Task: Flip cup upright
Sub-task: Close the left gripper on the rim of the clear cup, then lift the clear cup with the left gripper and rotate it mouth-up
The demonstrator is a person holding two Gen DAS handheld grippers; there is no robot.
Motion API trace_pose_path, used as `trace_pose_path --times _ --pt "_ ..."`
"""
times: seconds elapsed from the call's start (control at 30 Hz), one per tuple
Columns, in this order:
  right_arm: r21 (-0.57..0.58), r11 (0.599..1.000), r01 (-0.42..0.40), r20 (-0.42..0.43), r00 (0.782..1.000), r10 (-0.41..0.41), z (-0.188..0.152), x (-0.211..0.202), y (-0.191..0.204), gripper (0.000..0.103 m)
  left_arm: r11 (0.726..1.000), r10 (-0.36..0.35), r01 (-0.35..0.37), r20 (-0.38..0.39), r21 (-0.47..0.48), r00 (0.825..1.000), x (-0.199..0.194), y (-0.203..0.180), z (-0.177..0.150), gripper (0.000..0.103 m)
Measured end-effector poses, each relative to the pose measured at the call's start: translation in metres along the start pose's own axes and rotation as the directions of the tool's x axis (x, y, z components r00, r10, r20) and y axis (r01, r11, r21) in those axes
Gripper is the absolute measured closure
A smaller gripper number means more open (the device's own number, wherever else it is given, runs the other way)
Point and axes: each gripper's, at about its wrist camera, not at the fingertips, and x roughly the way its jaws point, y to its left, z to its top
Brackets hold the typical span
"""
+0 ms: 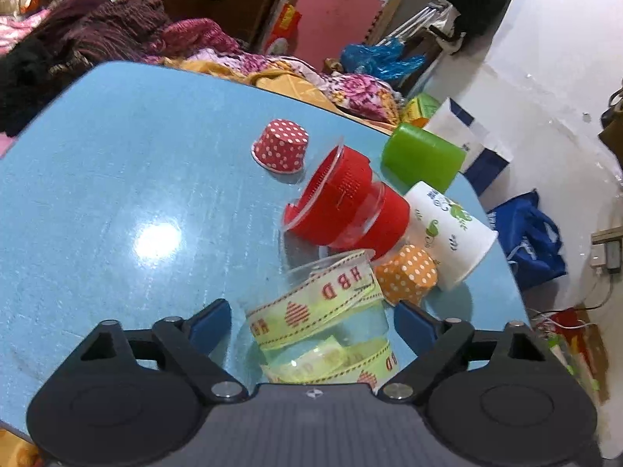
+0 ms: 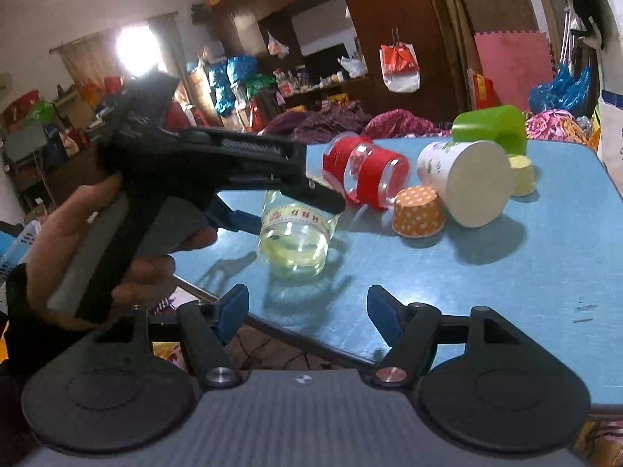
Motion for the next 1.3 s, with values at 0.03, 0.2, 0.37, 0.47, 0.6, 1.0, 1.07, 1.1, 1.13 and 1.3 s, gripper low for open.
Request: trace_pose_path --times 0.03,0.2,0.37,0.47,0.6,1.0,1.07,1.1,1.13,1.3 --pt "0.003 1.0 0.001 0.003 1.0 -0.001 0.0 0.0 -0.002 0.034 1.0 0.013 -0.013 0.005 0.005 1.0 0.0 -0.001 0.0 0.019" --pt "0.018 1.0 0.018 0.003 1.0 -0.018 -0.001 0.002 -0.007 0.034 0.998 0.023 -0.024 0.025 0.051 0.999 -0.001 -0.006 -0.003 0.022" --pt "0.005 1.0 0.028 0.001 1.0 -0.028 0.001 0.012 -0.003 0.034 0.994 -0.022 0.01 0.111 0.108 0.994 -0.012 -0.007 -0.005 0.022" --pt "-0.002 1.0 0.031 0.009 0.999 -0.031 0.0 0.012 0.0 0.034 0.978 -0.051 0.007 0.205 0.206 0.977 -0.02 -0.013 -0.013 0.022" --pt "-0.001 1.0 0.027 0.015 1.0 -0.027 -0.001 0.013 0.001 0.034 0.939 -0.041 -0.082 0.345 0.334 0.938 -0.025 -0.021 -0.028 0.022" --pt "0.033 0.999 0.033 0.062 0.997 -0.035 -0.003 0.003 -0.006 0.034 0.875 -0.094 -0.241 0.634 0.421 0.767 -0.039 -0.02 -0.059 0.022" --pt "0.054 0.997 0.051 0.077 0.996 -0.055 -0.004 0.002 -0.01 0.034 0.869 -0.119 -0.242 0.656 0.432 0.745 -0.04 -0.02 -0.063 0.022" --pt "0.065 0.996 0.058 0.083 0.995 -0.064 -0.003 0.002 -0.012 0.034 0.865 -0.127 -0.244 0.663 0.438 0.738 -0.039 -0.022 -0.065 0.022" --pt "0.073 0.995 0.061 0.09 0.994 -0.068 -0.003 0.001 -0.014 0.033 0.861 -0.135 -0.248 0.668 0.445 0.732 -0.039 -0.022 -0.069 0.022" --pt "0.095 0.994 0.055 0.106 0.992 -0.065 -0.004 -0.002 -0.019 0.033 0.85 -0.155 -0.254 0.681 0.461 0.716 -0.032 -0.024 -0.076 0.023"
